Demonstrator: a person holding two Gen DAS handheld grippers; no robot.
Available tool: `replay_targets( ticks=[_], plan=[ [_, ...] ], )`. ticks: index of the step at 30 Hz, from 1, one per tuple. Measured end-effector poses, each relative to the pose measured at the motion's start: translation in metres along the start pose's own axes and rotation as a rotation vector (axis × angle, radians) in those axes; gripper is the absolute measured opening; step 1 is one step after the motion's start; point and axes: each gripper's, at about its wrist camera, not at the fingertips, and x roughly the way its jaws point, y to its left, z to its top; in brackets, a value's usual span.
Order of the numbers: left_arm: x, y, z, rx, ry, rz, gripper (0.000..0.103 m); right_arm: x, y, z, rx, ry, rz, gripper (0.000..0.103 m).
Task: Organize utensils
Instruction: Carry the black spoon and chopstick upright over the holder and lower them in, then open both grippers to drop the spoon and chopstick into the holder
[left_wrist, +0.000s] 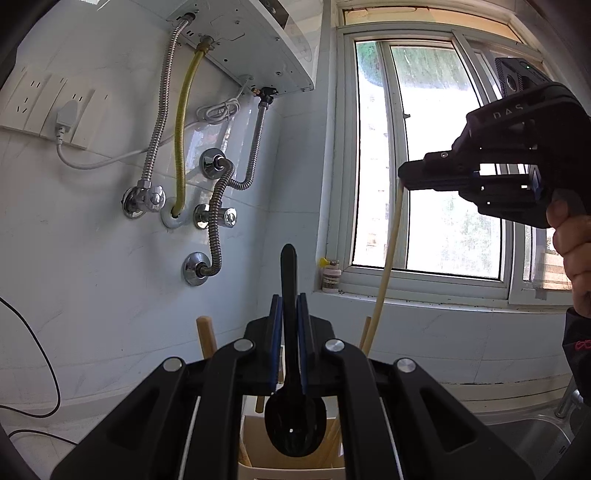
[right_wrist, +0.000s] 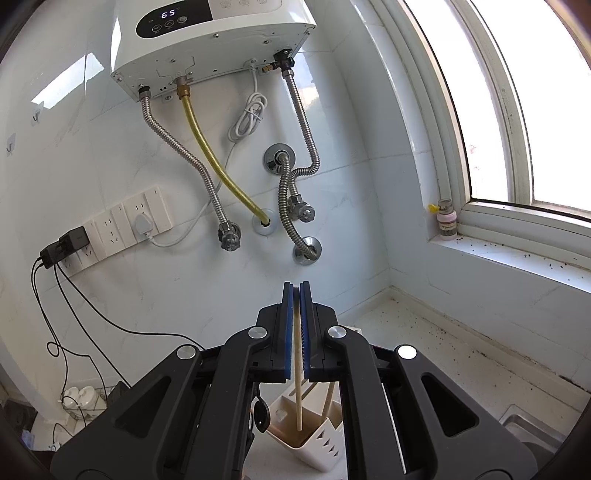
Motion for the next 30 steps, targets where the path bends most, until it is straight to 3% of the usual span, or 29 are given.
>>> replay_targets(
  ticks=[8, 15, 23, 30],
  plan=[
    [-0.003, -0.003, -0.019, 0.044, -0.039, 0.033, 0.008, 0.018, -0.012, -0.021, 0.027, 0.072, -0.004, 0.004],
    [-0.011, -0.021, -0.034, 0.180, -0.098, 0.054, 0.008, 0.018, -0.015, -0.029, 0.024, 0.083, -0.006, 0.004],
    [-0.006, -0.025, -0.033, 0.225, -0.144, 0.071, 0.008, 0.019, -0.017, -0.033, 0.032, 0.088, -0.008, 0.004],
    [0.002, -0.023, -0.041, 0.239, -0.123, 0.071, 0.008, 0.023, -0.021, -0.035, 0.042, 0.093, -0.021, 0.004]
  ],
)
